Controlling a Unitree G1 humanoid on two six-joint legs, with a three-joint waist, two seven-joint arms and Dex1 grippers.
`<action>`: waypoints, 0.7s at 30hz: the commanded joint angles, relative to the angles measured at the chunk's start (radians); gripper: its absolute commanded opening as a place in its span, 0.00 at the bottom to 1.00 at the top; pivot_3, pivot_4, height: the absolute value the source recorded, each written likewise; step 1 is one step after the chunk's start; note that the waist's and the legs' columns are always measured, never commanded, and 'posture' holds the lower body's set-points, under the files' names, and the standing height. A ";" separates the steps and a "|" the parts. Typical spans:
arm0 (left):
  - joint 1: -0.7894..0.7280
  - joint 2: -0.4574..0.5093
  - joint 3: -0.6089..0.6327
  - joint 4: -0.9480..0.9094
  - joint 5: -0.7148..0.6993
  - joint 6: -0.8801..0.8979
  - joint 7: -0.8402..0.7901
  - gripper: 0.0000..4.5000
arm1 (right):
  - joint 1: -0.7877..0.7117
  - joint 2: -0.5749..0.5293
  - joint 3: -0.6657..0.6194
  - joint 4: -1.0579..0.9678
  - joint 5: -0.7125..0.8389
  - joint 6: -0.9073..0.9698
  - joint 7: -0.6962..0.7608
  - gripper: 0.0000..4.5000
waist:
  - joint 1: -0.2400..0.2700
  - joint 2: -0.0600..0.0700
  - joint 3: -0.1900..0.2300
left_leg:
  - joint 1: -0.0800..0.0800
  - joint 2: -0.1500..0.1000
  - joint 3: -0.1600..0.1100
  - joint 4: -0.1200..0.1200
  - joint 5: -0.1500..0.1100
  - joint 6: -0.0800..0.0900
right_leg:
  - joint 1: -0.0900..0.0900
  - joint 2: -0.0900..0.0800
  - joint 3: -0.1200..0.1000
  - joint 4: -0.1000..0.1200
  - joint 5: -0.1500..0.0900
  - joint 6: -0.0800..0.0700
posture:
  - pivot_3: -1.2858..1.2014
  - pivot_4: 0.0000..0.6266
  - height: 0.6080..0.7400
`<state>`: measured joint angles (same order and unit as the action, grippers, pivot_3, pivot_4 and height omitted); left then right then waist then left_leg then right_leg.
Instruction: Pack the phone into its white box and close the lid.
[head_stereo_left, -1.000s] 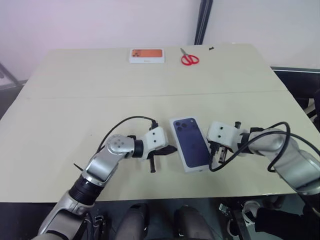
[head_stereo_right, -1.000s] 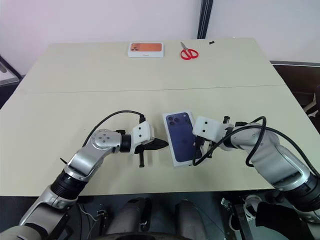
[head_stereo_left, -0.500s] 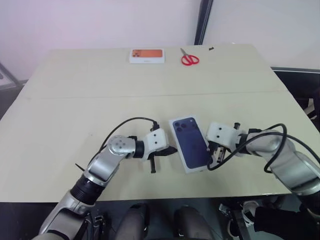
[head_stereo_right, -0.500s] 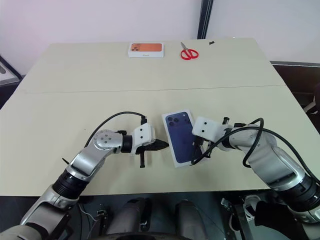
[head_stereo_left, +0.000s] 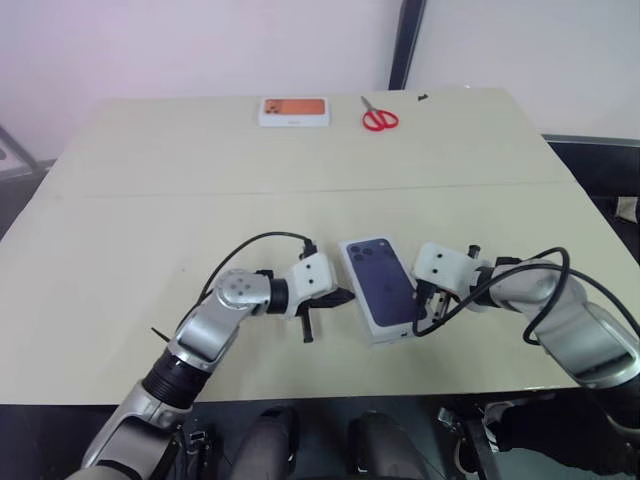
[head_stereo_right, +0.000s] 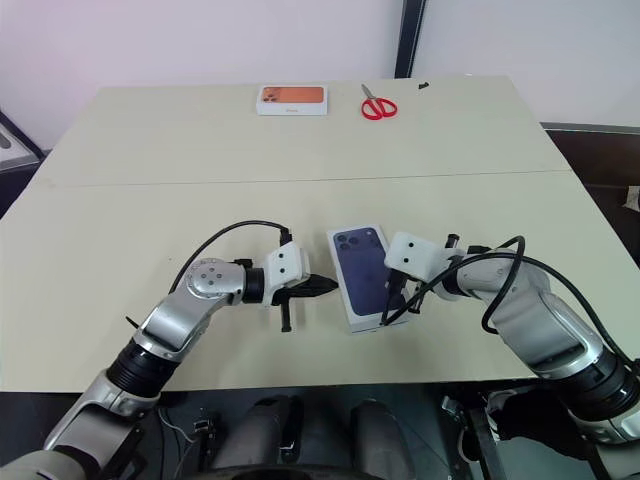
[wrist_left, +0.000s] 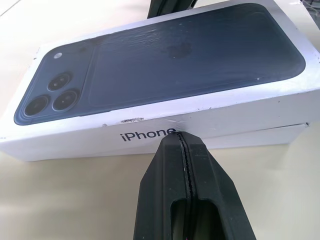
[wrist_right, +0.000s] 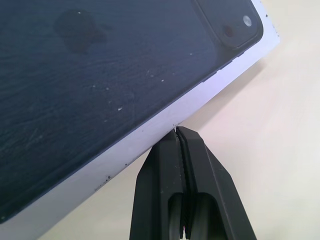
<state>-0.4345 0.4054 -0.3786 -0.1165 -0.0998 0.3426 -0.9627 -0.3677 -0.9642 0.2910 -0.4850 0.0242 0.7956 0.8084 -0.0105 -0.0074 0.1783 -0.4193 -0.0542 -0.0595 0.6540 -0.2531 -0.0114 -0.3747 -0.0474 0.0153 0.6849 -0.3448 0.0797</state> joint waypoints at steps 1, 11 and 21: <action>0.010 0.017 -0.004 -0.044 -0.017 -0.004 -0.026 0.00 | 0.005 -0.011 -0.030 -0.041 0.009 -0.024 0.027 0.01 | 0.000 0.000 0.000 | 0.000 0.000 0.000 0.000 0.000 0.000 | 0.000 0.000 0.000 0.000 0.000 0.000 | 0.52 0.24 1.00; 0.021 0.029 -0.012 -0.055 -0.014 0.003 -0.047 0.00 | 0.042 -0.043 -0.053 -0.063 -0.006 -0.039 0.061 0.01 | 0.000 0.000 0.000 | 0.000 0.000 0.000 0.000 0.000 0.000 | 0.000 0.000 0.000 0.000 0.000 0.000 | 0.52 0.24 1.00; -0.019 -0.033 0.133 0.000 -0.059 -0.025 0.072 0.00 | 0.075 -0.073 -0.298 -0.030 0.137 -0.107 0.145 0.01 | 0.004 0.000 0.000 | 0.000 0.000 0.000 0.001 0.000 0.000 | 0.001 0.000 0.000 0.000 0.000 0.000 | 0.52 0.24 1.00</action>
<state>-0.4267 0.3845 -0.2885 -0.1099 -0.1372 0.3406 -0.9219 -0.2943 -1.0349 0.0670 -0.4868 0.1024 0.7012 0.9200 -0.0061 -0.0074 0.1783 -0.4188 -0.0542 -0.0596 0.6548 -0.2531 -0.0113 -0.3736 -0.0474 0.0151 0.6850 -0.3447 0.0798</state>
